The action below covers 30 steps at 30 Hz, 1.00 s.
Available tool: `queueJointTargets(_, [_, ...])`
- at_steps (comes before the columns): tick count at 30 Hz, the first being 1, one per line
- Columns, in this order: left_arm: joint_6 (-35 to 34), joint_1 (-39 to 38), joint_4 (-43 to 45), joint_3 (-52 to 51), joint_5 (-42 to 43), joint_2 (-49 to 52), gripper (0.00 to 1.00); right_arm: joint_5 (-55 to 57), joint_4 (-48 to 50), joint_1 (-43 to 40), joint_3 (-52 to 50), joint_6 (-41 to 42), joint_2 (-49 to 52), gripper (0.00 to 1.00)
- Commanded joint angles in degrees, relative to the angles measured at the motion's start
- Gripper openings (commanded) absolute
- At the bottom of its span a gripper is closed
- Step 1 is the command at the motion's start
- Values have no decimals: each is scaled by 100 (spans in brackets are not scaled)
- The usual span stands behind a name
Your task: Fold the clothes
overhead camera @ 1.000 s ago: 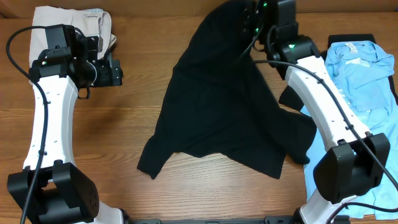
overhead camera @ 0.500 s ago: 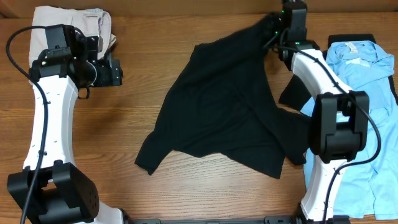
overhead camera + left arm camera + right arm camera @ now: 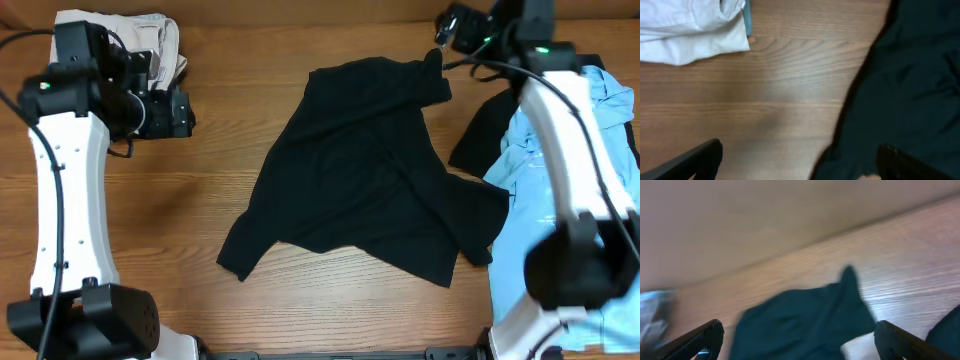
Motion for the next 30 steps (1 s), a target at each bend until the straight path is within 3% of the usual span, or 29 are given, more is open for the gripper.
queueJointTargets(1, [-140,-37,-376,280,85,-376,100,-608,-599,15,245,-59,-1051,100])
queueJointTargets(8, [-704,-42,-1200,109,-101,-951,100,-374,-2992,79,240,-48,-2170,100])
queueJointTargets(13, [-1005,-212,-1086,-874,-101,-1272,100,-83,-4035,269,197,-26,-2236,98])
queueJointTargets(22, [-2260,-1300,240,-3635,-39,-1521,100,-22,-3735,295,-557,-9,-2179,98])
queueJointTargets(30, [-3042,-2096,1196,-4944,-66,-1513,96,-26,-3294,295,-1196,-9,-1956,98])
